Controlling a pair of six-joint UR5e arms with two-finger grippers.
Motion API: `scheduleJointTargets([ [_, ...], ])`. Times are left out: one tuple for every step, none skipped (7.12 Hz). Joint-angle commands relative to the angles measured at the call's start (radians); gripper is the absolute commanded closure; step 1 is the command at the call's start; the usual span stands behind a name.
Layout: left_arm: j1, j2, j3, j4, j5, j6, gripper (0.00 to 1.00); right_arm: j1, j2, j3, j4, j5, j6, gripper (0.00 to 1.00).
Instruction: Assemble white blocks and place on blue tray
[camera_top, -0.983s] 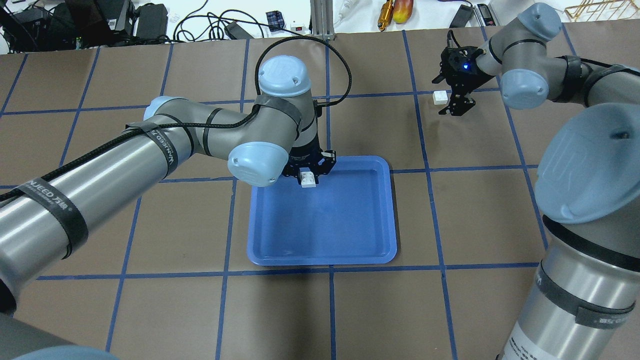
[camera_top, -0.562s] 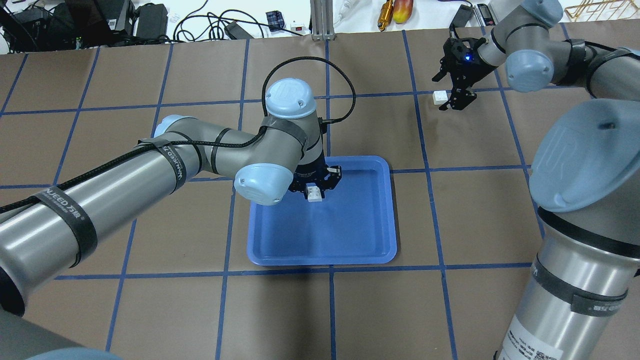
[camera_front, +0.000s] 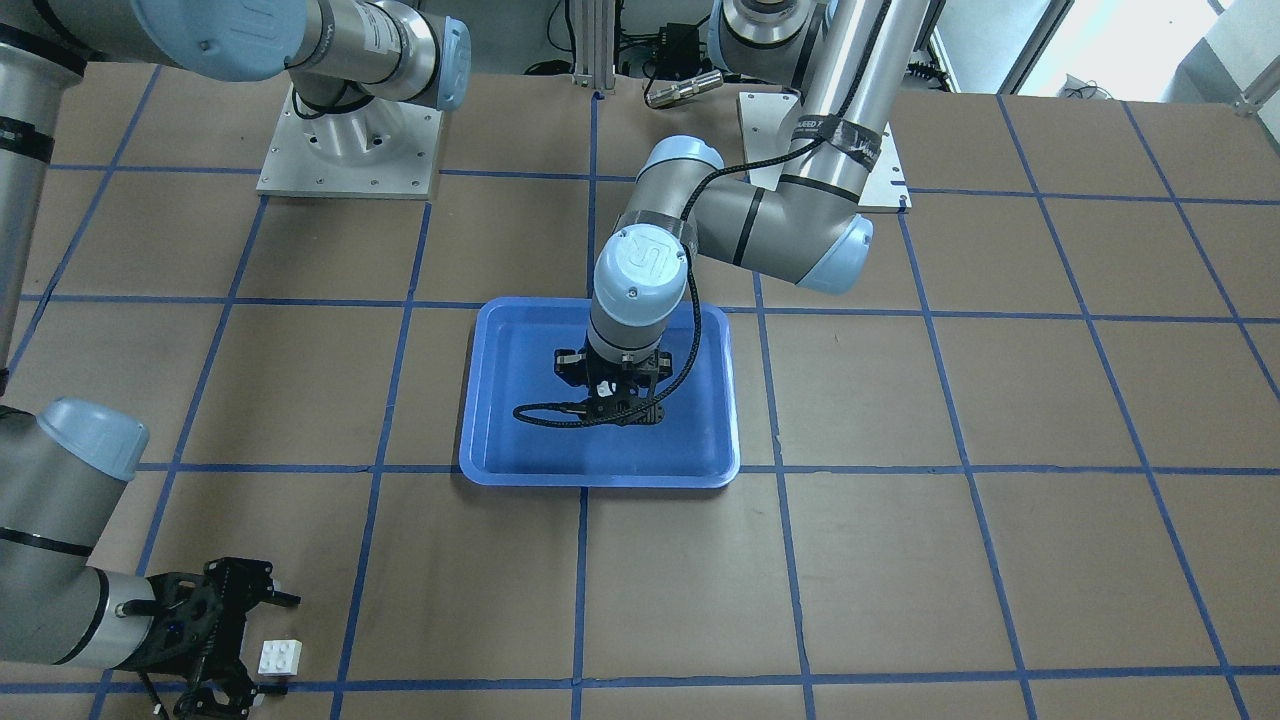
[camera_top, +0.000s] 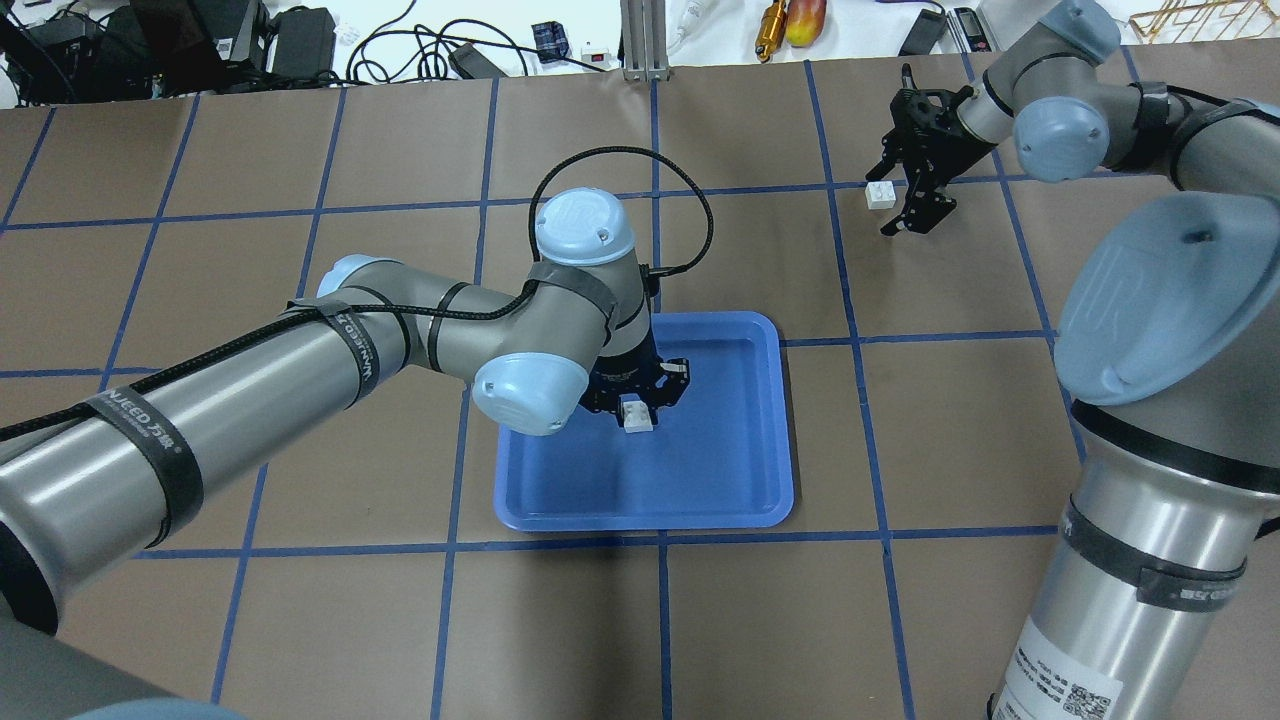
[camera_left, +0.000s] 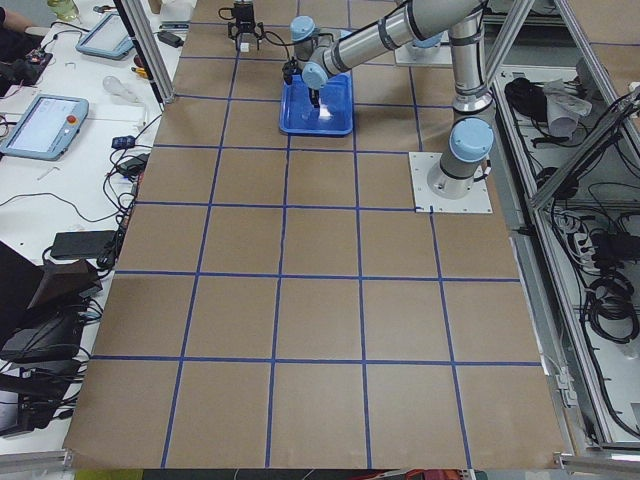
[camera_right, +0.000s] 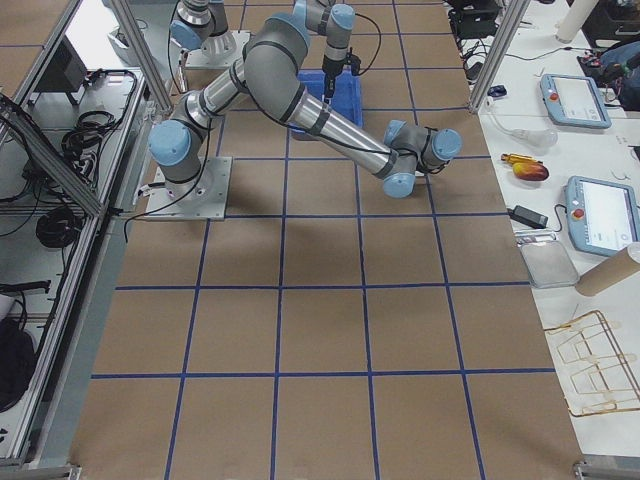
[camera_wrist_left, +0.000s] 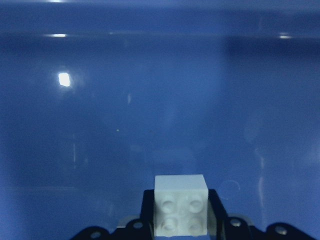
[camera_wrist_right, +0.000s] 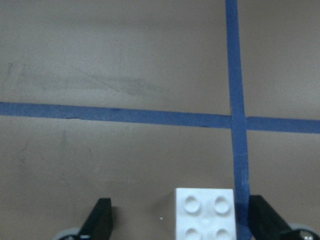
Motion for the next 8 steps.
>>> scheduleJointTargets([
  [-0.011, -0.01, -0.002, 0.003, -0.006, -0.009, 0.51, -0.009, 0.003, 0.004, 0.001, 0.014, 0.013, 0.08],
  [-0.018, -0.019, -0.001, 0.006, -0.009, -0.041, 0.39, -0.009, 0.003, 0.004, 0.002, 0.016, 0.013, 0.21],
  [-0.019, -0.03, -0.001, 0.053, -0.009, -0.051, 0.25, -0.009, 0.003, 0.003, 0.002, 0.016, 0.01, 0.41],
  [-0.021, -0.035, -0.001, 0.061, -0.007, -0.055, 0.19, -0.009, 0.002, 0.002, 0.002, 0.016, 0.008, 0.6],
  [-0.021, -0.035, 0.001, 0.065, -0.007, -0.055, 0.16, -0.009, -0.001, 0.002, 0.002, 0.016, 0.013, 0.82],
  [-0.021, -0.033, 0.002, 0.065, -0.006, -0.053, 0.14, -0.009, -0.006, 0.002, 0.005, 0.014, 0.013, 0.89],
  [-0.018, -0.006, 0.016, 0.066, -0.004, -0.035, 0.06, -0.007, -0.021, 0.004, 0.007, 0.028, 0.016, 0.9],
  [0.005, 0.016, 0.022, 0.062, -0.006, -0.032, 0.0, -0.001, -0.049, 0.01, 0.022, 0.033, 0.025, 0.9],
])
